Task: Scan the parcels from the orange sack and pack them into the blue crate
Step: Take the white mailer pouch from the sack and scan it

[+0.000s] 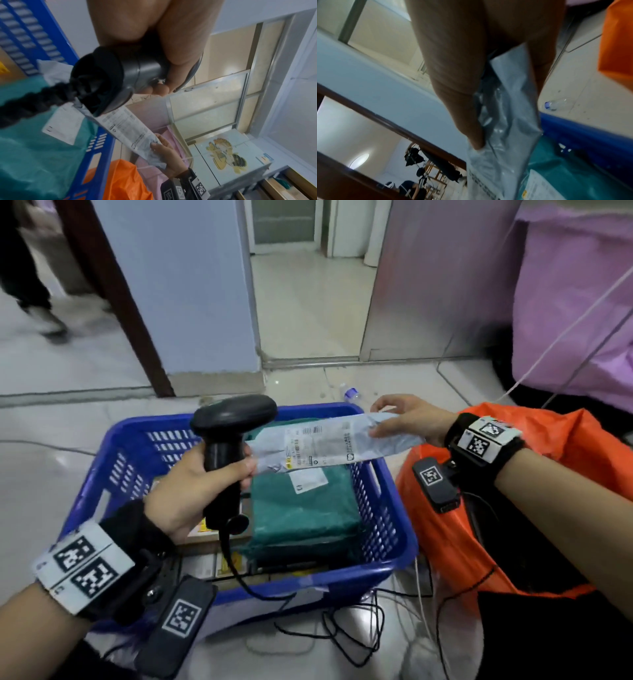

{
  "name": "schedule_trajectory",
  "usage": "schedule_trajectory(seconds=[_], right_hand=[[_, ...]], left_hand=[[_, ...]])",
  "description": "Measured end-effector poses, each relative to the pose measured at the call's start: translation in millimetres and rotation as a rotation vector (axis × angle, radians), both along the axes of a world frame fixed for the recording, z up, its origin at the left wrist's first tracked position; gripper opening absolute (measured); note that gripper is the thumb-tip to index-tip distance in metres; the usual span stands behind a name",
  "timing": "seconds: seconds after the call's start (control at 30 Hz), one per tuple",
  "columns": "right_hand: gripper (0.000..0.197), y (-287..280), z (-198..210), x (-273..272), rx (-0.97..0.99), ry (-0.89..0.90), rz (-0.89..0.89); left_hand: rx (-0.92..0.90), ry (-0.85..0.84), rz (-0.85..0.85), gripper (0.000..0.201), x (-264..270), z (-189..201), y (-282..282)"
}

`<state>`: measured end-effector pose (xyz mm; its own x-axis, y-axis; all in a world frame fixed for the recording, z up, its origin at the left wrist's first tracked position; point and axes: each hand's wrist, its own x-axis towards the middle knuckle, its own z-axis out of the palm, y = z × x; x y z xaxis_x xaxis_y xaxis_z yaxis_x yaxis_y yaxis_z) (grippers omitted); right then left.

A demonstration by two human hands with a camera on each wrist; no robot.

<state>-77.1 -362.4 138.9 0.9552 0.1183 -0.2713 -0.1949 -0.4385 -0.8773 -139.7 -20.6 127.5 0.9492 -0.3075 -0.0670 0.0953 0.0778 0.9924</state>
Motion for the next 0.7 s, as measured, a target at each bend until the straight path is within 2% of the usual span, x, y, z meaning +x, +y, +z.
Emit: schedule_trajectory(seconds=[0.13,0.27,0.4,0.5,0.63,0.7], right_hand=[[0.025,48,-3,31,0.03,-0.045,0.067],[0.025,83,-1,59,0.074,-0.099,0.088],[0.025,120,-6,81,0.275,-0.11,0.011],[0.031,147,-12,92,0.35,-0.076,-0.01],[0.017,172,-19,98,0.366,-0.061,-0.069],[0.016,173,-28,98,0.424,-0.074,-0.146]], left_hand=[[0.065,0.041,0.066,0.037,-10,-16,44],[0.057,0.1,0.113,0.027,-10,-25,65],[0.029,0.12,0.131,0.03,-12,-28,76],[0.058,0.12,0.147,0.015,-18,-29,79],[0.08,0.136,0.165,0.007,-19,-28,85],[0.084,0.122,0.172,0.006,-19,-27,89]])
